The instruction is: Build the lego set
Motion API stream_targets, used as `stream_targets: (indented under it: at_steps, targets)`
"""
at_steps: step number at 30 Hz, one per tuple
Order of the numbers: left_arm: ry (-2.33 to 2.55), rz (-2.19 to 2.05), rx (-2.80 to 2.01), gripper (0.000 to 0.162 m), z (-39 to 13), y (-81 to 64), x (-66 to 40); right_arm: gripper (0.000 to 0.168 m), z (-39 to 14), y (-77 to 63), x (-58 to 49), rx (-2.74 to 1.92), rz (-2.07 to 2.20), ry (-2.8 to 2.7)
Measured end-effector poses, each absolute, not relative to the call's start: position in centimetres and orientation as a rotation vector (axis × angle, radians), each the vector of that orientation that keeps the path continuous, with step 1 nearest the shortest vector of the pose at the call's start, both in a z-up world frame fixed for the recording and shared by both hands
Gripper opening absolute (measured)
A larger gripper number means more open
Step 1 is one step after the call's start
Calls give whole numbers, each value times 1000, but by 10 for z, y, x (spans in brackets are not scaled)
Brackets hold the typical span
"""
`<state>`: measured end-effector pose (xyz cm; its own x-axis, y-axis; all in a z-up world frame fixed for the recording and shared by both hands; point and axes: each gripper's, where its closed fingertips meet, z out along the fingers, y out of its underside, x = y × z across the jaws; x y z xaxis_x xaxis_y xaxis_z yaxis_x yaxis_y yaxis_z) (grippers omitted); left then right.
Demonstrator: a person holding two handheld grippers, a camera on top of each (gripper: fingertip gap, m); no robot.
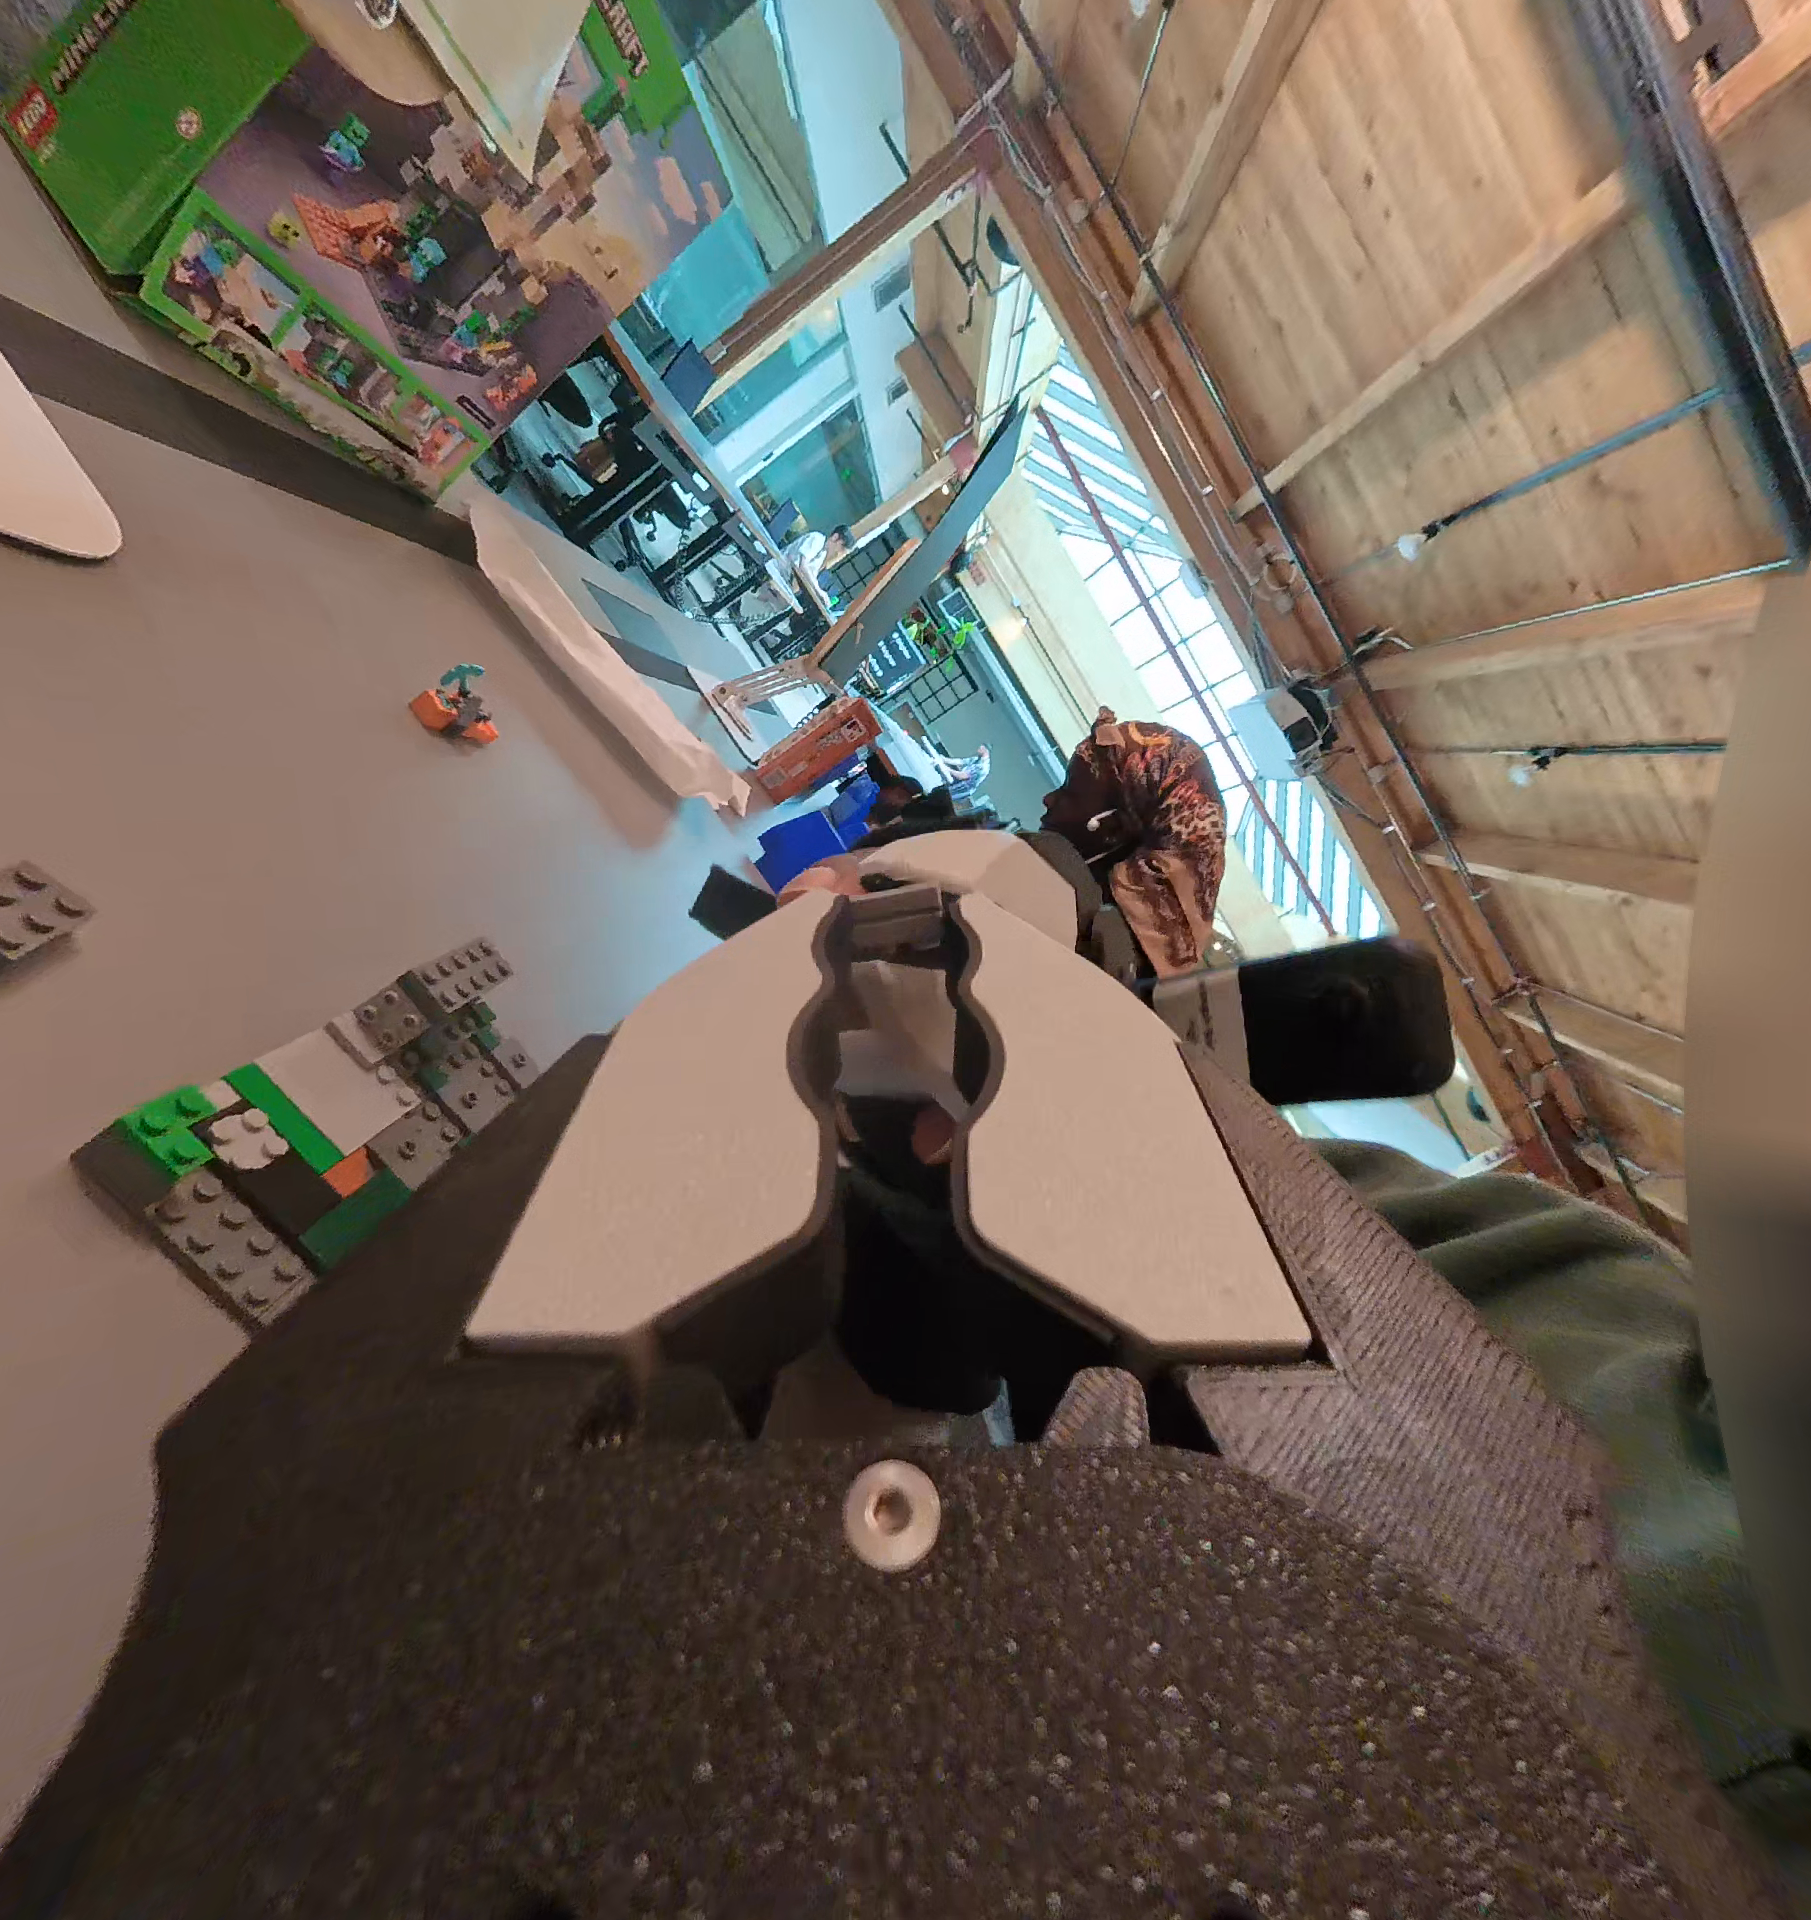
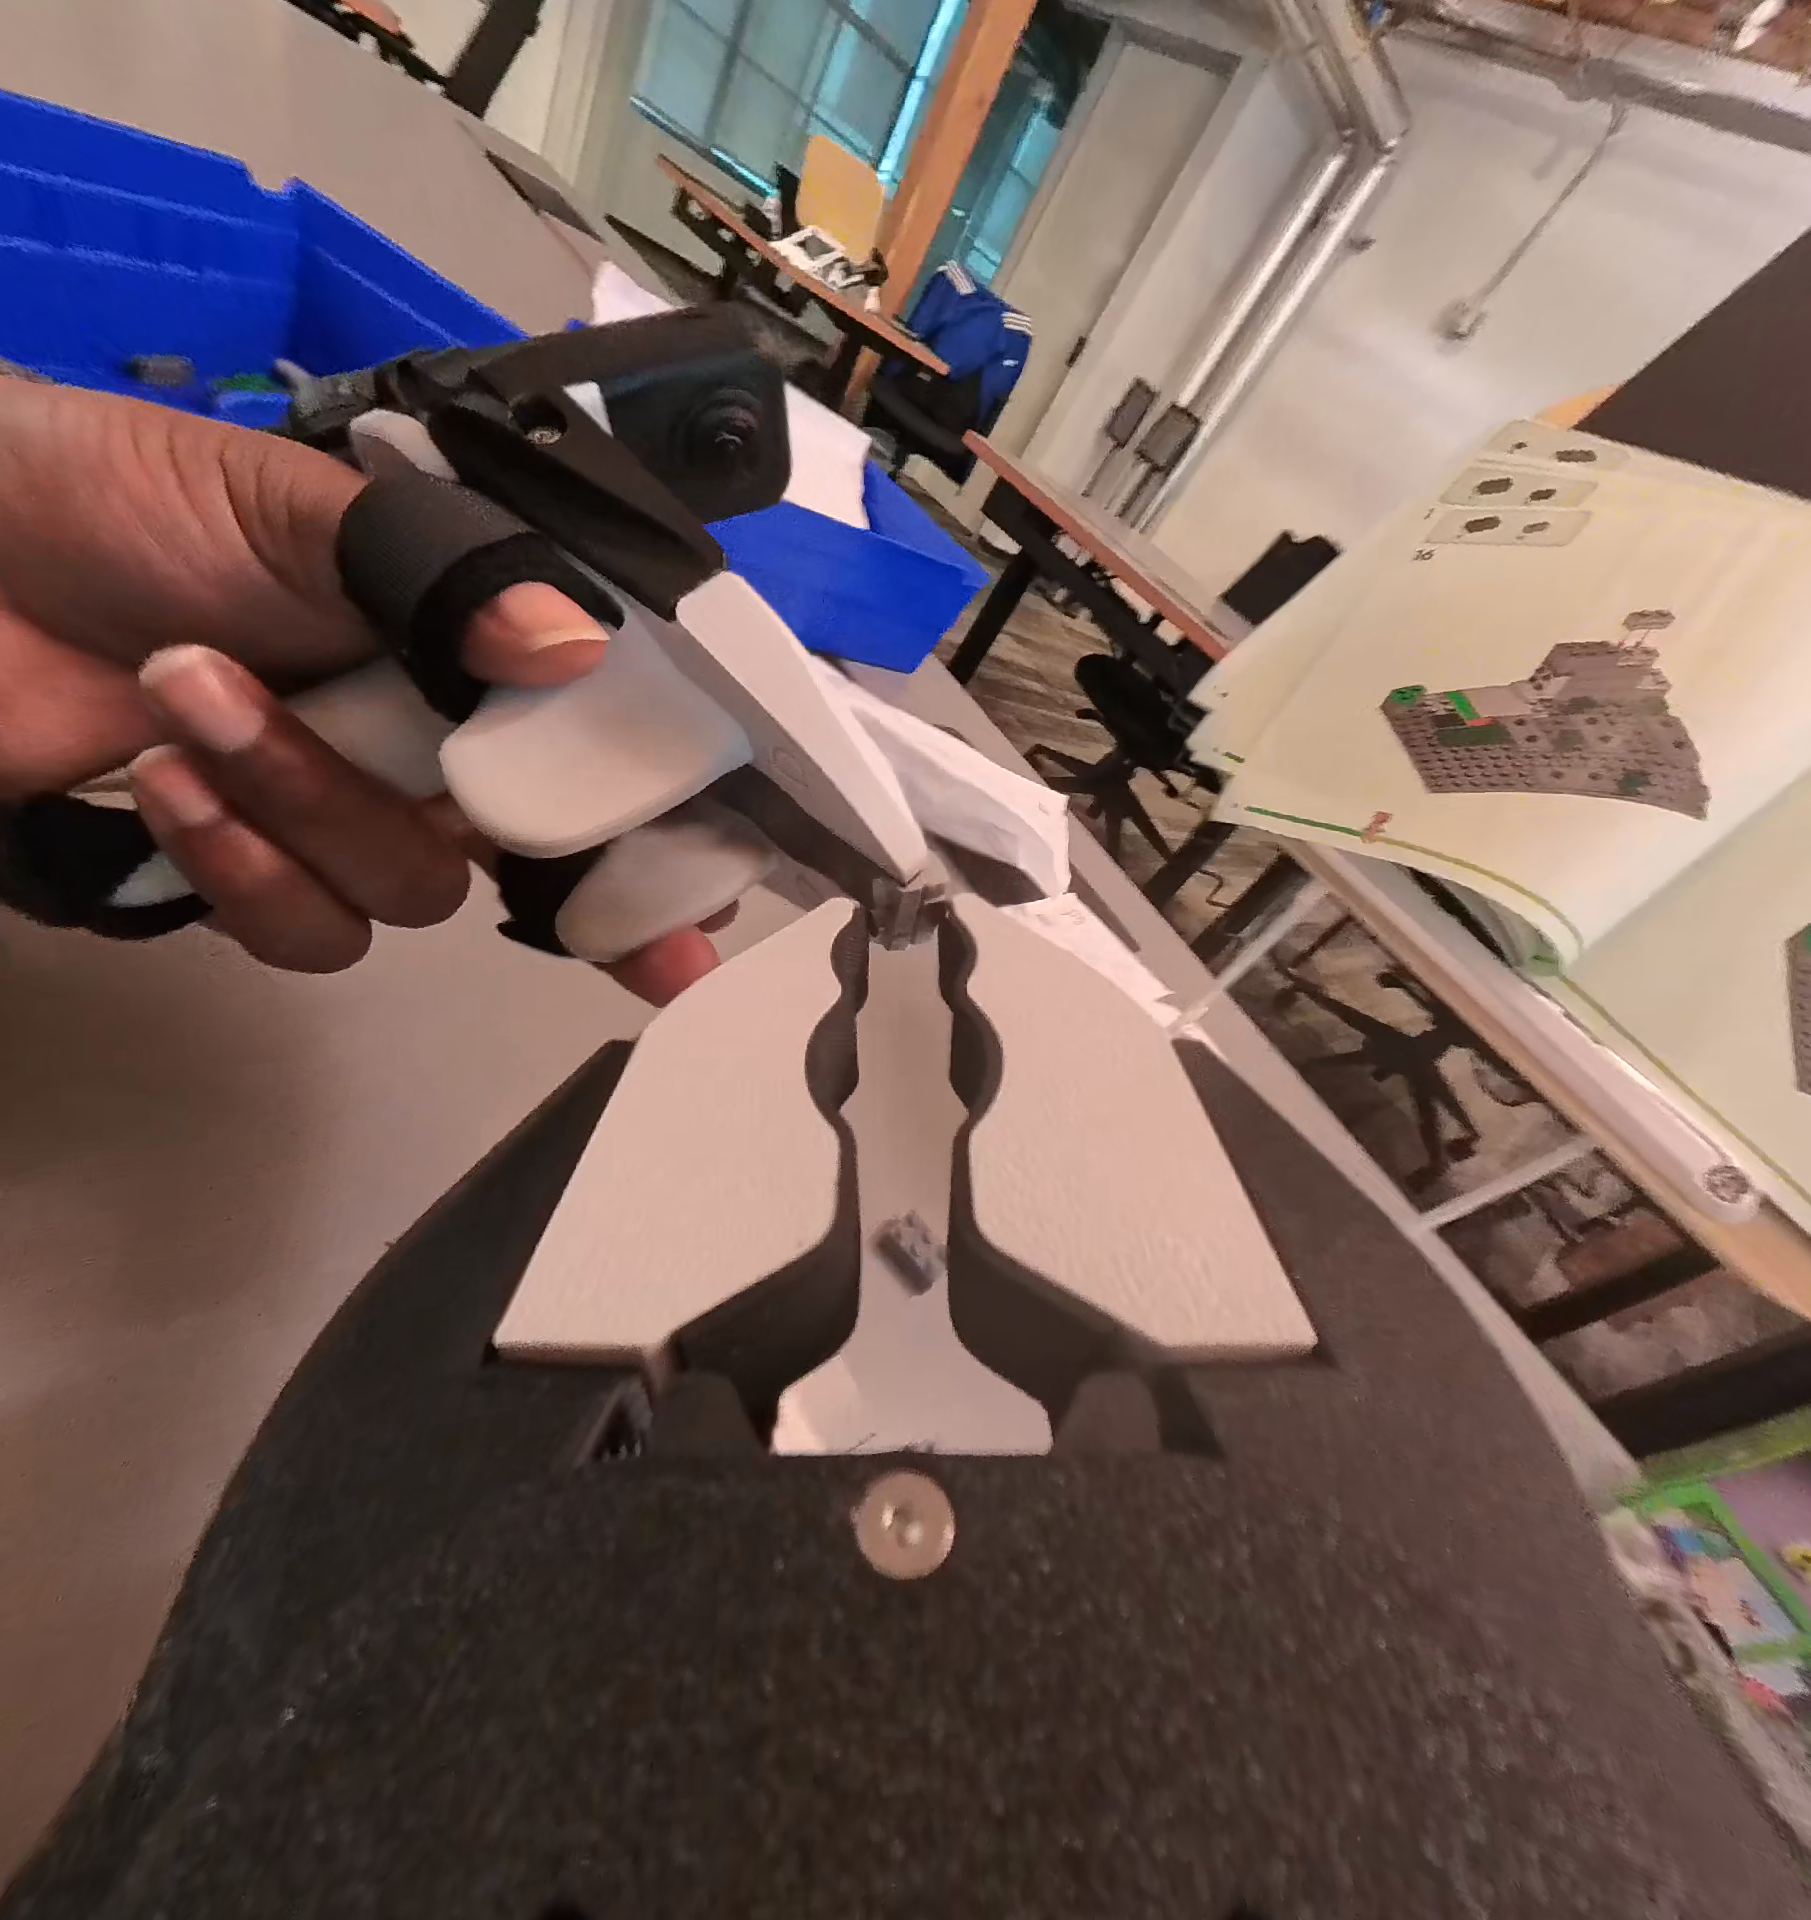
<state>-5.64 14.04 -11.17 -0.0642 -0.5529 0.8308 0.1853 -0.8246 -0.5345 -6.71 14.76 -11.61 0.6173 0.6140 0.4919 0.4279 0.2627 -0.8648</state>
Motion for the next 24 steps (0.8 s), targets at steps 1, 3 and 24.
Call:
stream_targets:
  at_steps: [1, 3, 24]
  targets:
    - [421, -1918, -1722, 17, -114, 139, -57, 12, -118, 146, -68, -1376, 194, -1000]
    - [551, -1816, -1731, 22, -123, 134, -59, 12, -127, 142, -69, -1432, 297, -1092]
    - [1787, -823, -1120, 15, -169, 42, -42, 12, -175, 36, -44, -1937, 1565, -1989]
